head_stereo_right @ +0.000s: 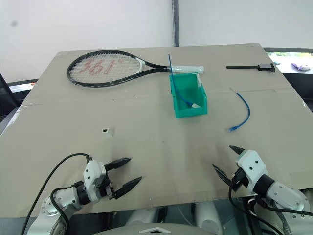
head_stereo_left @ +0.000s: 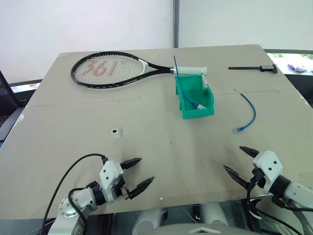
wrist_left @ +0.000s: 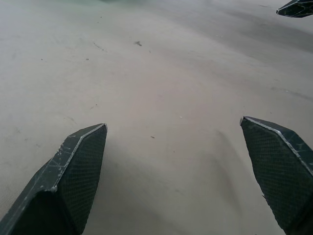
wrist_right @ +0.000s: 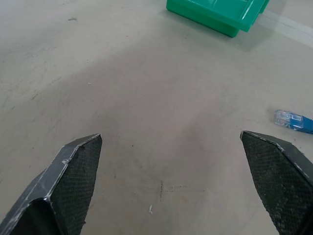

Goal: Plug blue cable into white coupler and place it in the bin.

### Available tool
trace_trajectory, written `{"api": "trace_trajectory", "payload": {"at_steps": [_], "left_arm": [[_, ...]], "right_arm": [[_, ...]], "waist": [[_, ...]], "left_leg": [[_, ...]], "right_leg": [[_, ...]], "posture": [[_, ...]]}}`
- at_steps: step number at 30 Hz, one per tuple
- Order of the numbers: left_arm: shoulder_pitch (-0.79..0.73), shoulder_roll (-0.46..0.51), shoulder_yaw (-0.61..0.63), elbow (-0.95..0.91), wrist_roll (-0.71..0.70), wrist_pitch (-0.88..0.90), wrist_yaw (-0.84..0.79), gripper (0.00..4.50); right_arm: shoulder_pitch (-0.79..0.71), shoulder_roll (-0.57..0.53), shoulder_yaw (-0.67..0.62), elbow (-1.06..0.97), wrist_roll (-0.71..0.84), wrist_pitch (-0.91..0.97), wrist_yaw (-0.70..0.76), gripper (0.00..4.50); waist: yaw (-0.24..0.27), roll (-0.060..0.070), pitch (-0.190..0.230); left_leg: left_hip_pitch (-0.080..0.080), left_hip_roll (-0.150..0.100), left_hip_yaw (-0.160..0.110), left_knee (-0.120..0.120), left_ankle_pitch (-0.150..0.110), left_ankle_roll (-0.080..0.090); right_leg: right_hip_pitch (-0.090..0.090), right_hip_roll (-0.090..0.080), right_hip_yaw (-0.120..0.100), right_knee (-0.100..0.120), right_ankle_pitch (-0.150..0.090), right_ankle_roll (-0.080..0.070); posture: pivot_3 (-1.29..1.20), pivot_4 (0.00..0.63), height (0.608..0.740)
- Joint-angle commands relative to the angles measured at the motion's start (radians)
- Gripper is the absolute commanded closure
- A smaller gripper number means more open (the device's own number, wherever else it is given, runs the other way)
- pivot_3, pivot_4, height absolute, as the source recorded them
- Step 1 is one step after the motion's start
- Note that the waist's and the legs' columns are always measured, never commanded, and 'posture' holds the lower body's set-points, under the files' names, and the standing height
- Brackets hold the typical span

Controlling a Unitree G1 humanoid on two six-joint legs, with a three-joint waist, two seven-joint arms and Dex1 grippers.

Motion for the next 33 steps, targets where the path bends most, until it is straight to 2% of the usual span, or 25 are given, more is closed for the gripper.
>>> {"api": "trace_trajectory", "payload": {"at_steps": [1, 5, 8, 13, 15, 18, 23, 26, 28, 33], "left_arm": [[0.001, -0.010, 0.016, 0.070, -0.018, -0.054, -0.038, 0.00], [-0.004, -0.002, 0.047, 0.016, -0.109, -0.025, -0.070, 0.00], [-0.005, 0.022, 0.039, -0.074, -0.137, 0.024, -0.068, 0.00], [-0.078, 0.104, -0.004, -0.246, -0.171, 0.142, -0.073, 0.00], [-0.144, 0.131, -0.023, -0.299, -0.174, 0.193, -0.058, 0.00], [-0.275, 0.158, -0.040, -0.355, -0.229, 0.323, -0.011, 0.00], [-0.431, 0.167, -0.076, -0.375, -0.273, 0.458, 0.024, 0.00], [-0.494, 0.153, -0.107, -0.338, -0.262, 0.486, 0.021, 0.00], [-0.484, 0.152, -0.118, -0.323, -0.250, 0.474, 0.003, 0.00], [-0.439, 0.144, -0.123, -0.272, -0.213, 0.404, -0.045, 0.00]], "right_arm": [[-0.021, -0.001, -0.025, -0.031, 0.028, -0.009, -0.002, 0.02], [-0.077, -0.017, -0.052, -0.046, 0.067, 0.021, 0.001, 0.02], [-0.122, -0.085, -0.075, -0.041, 0.075, 0.068, 0.032, 0.02], [-0.274, -0.294, -0.095, 0.076, 0.078, 0.119, 0.169, 0.02], [-0.356, -0.381, -0.057, 0.169, 0.035, 0.061, 0.244, 0.02], [-0.512, -0.446, 0.026, 0.304, -0.002, 0.011, 0.331, 0.02], [-0.715, -0.471, 0.162, 0.480, -0.080, -0.065, 0.452, 0.02], [-0.813, -0.479, 0.241, 0.584, -0.136, -0.108, 0.531, 0.02], [-0.879, -0.464, 0.281, 0.661, -0.173, -0.156, 0.553, 0.54], [-0.994, -0.442, 0.361, 0.838, -0.270, -0.286, 0.590, 0.54]], "waist": [[0.000, 0.000, 0.000], [-0.004, 0.000, 0.001], [-0.003, -0.001, 0.003], [0.002, -0.001, 0.008], [0.004, -0.001, 0.009], [0.004, -0.001, 0.012], [-0.003, -0.001, 0.014], [-0.004, 0.000, 0.016], [-0.005, 0.000, 0.017], [-0.007, 0.000, 0.018]], "left_leg": [[0.000, 0.000, 0.000, 0.000, 0.000, 0.000], [0.000, 0.001, 0.000, 0.000, 0.000, 0.000], [0.000, 0.001, 0.000, 0.000, 0.000, 0.000], [-0.001, 0.000, 0.000, 0.000, 0.000, 0.001], [-0.001, 0.000, 0.000, 0.000, 0.000, 0.001], [-0.001, 0.000, 0.000, 0.000, 0.000, 0.001], [-0.001, 0.000, 0.000, 0.000, 0.000, 0.001], [-0.003, -0.001, 0.001, 0.000, 0.000, 0.001], [-0.002, -0.001, 0.002, 0.000, 0.000, 0.001], [-0.003, 0.000, 0.003, -0.001, 0.000, 0.001]], "right_leg": [[0.000, 0.000, 0.000, 0.000, 0.000, 0.000], [0.000, 0.000, -0.001, 0.000, 0.000, 0.000], [0.000, 0.000, -0.002, 0.000, 0.000, 0.000], [0.000, 0.000, -0.003, -0.002, 0.000, 0.000], [0.000, 0.000, -0.003, -0.002, 0.000, 0.000], [0.000, 0.001, -0.005, -0.002, 0.000, 0.000], [0.000, 0.002, -0.005, -0.003, 0.003, 0.004], [-0.001, 0.002, -0.004, -0.004, 0.005, 0.000], [-0.001, 0.002, -0.004, -0.005, 0.005, 0.000], [-0.002, 0.001, -0.002, -0.006, 0.005, 0.000]], "posture": [[0.00, 0.150, 0.740], [0.00, 0.150, 0.740], [0.00, 0.150, 0.740], [0.00, 0.150, 0.740], [0.00, 0.150, 0.740], [0.00, 0.150, 0.740], [0.00, 0.150, 0.740], [0.00, 0.150, 0.740], [0.00, 0.150, 0.740], [0.00, 0.150, 0.740]]}}
